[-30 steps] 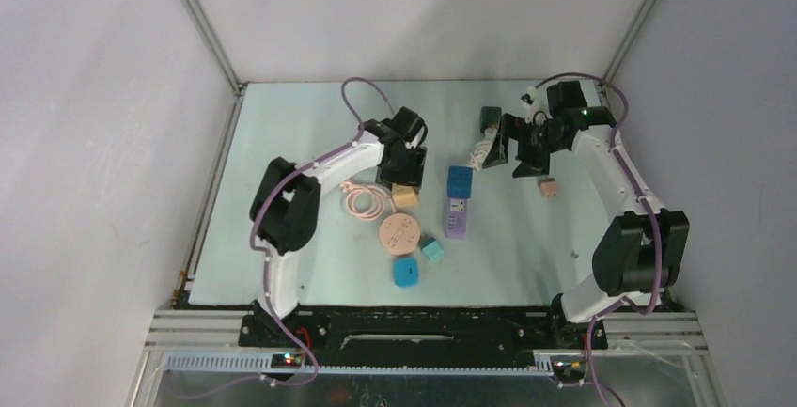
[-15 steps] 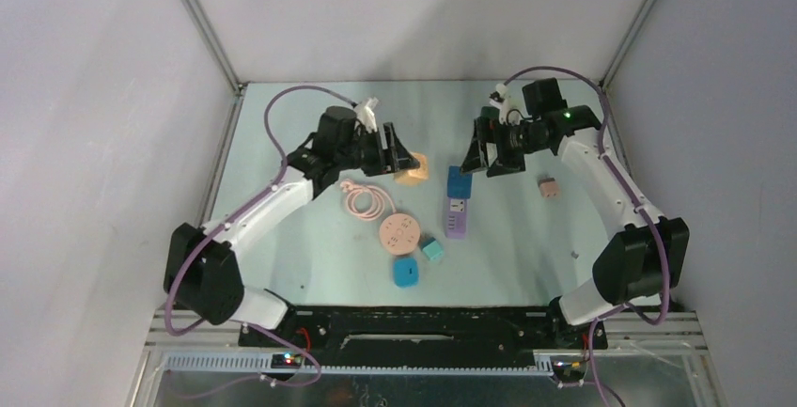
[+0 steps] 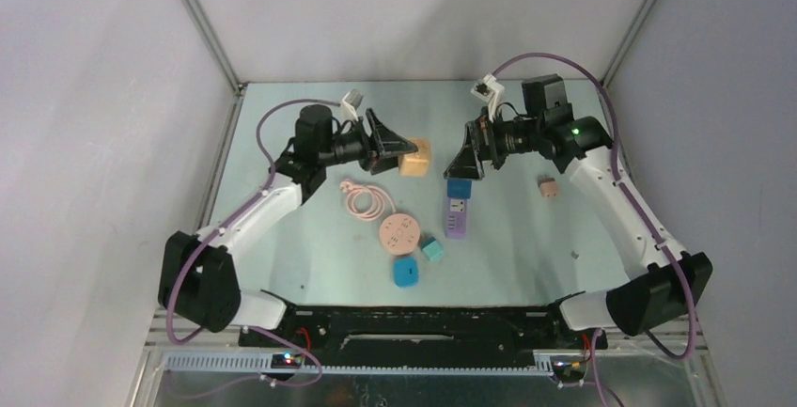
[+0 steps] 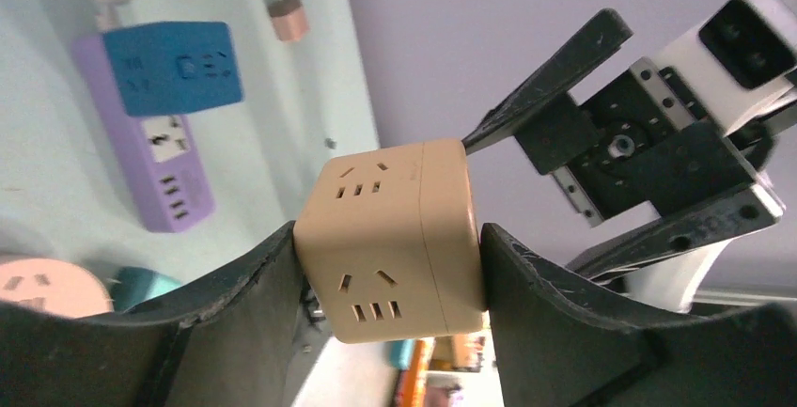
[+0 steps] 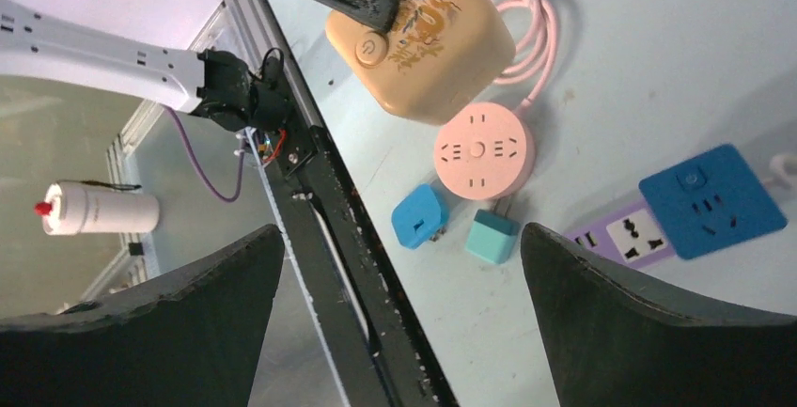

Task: Insert the plug
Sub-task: Pick up the plug from the center of the board.

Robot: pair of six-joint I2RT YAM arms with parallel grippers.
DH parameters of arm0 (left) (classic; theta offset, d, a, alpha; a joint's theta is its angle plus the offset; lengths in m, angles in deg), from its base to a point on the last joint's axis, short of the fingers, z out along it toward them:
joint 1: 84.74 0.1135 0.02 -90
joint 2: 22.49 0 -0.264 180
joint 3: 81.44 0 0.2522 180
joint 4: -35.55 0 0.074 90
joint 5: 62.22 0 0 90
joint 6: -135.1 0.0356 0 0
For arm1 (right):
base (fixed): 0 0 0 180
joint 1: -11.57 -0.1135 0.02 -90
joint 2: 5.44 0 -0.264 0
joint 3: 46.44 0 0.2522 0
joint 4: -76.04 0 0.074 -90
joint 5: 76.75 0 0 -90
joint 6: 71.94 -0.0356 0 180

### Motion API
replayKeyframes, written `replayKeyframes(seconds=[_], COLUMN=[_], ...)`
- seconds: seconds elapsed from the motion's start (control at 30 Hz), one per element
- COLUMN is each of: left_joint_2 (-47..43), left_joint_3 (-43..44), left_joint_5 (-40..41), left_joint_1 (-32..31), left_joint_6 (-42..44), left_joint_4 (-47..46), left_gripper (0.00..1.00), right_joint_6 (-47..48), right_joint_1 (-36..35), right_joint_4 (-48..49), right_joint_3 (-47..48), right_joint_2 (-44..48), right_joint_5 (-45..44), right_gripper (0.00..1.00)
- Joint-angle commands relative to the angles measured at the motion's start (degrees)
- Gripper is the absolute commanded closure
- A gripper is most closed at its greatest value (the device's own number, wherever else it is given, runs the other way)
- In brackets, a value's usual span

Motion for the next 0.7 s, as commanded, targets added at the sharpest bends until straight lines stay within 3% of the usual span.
replayKeyframes(seconds=[0.0,0.2,0.33,0.47,0.67], left_joint_2=[-0.4,-0.8,0.7,3.5,9.4], left_joint_3=[-2.3,-10.8,-11.5,-9.5,-8.2], left_joint_5=[-6.3,-3.3,-4.2,-10.7,-23.3], left_joint_1=[0.7,1.3,1.4,1.2,0.9], left_joint_6=[-14.4,-41.7,-46.1,-45.9,-52.3], left_joint_4=[-9.6,-38.5,-46.5,-55.0,-77.1], left_gripper=[0.65,0.65,0.65,0.65,0.68], right_joint_6=[0.8,-1.5,-3.9,-2.5,12.4], right_joint_1=[-0.5,-0.6,-0.5,-0.6,-2.1], right_joint_4=[6.5,8.0,13.9,21.2,25.0], right_joint_3=[1.5,1.6,-0.3,-3.8,-9.3], right_joint_2=[1.6,2.4,4.6,8.1,14.2], right_joint_5=[0.8,1.2,5.2,7.0,9.8], right_gripper=[0.0,0.0,0.0,0.01,0.02])
